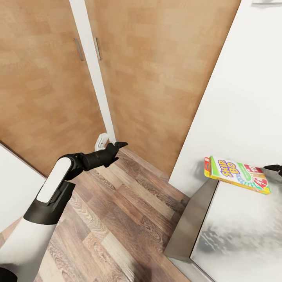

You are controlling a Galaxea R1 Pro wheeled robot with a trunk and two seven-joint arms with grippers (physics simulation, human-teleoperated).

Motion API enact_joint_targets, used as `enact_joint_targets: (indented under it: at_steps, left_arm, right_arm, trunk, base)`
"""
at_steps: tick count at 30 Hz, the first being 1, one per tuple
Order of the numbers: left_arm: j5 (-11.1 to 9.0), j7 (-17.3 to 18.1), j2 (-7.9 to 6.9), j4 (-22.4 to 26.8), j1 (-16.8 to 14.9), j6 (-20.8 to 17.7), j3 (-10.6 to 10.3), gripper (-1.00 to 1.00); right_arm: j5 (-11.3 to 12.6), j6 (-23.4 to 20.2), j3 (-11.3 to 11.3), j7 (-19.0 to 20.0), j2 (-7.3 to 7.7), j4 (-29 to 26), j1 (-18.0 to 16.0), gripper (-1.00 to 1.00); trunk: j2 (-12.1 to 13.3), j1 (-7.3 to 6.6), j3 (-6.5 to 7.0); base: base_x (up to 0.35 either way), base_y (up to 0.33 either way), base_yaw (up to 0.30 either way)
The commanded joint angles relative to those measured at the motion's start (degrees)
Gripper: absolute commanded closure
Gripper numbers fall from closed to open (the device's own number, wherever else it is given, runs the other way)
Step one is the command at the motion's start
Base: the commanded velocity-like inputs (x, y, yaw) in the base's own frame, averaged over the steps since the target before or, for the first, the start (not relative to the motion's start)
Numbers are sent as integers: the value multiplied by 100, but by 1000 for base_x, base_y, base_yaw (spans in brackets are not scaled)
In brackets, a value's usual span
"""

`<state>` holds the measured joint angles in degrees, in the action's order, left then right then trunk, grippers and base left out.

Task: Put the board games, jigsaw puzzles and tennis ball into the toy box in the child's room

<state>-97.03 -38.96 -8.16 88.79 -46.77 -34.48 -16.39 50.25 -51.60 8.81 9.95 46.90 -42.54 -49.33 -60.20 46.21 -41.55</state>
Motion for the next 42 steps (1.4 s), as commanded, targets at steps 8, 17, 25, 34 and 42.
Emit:
enact_joint_targets:
  at_steps: [8, 17, 25, 34, 42]
  left_arm:
    - [-22, 137, 135, -852, -5, 30, -306, -100]
    - [643, 971, 579, -1835, -3, 50, -456, -100]
    - [1283, 1686, 835, -2011, 72, 50, -542, -100]
    - [1808, 2848, 890, -2281, 162, 25, -670, -100]
    - [1954, 3428, 880, -2845, 154, 20, -685, -100]
  right_arm:
    - [-45, -33, 68, 738, 437, -133, 43, -100]
    - [-43, -3, 128, 1786, 756, -178, 280, -100]
    - [-50, 128, 141, 2535, 902, -256, 609, -100]
    - [-74, 354, 147, 3379, 1109, -684, 1168, -100]
    - [-86, 443, 213, 3788, 1168, -1287, 1679, -100]
  trunk:
    - [-3, 0, -5]
    - [-3, 0, -5]
    - [-3, 0, -5]
    - [-3, 0, -5]
    - [-3, 0, -5]
  base:
    - [0, 0, 0]
    - [0, 0, 0]
    - [0, 0, 0]
    - [0, 0, 0]
    - [0, 0, -25]
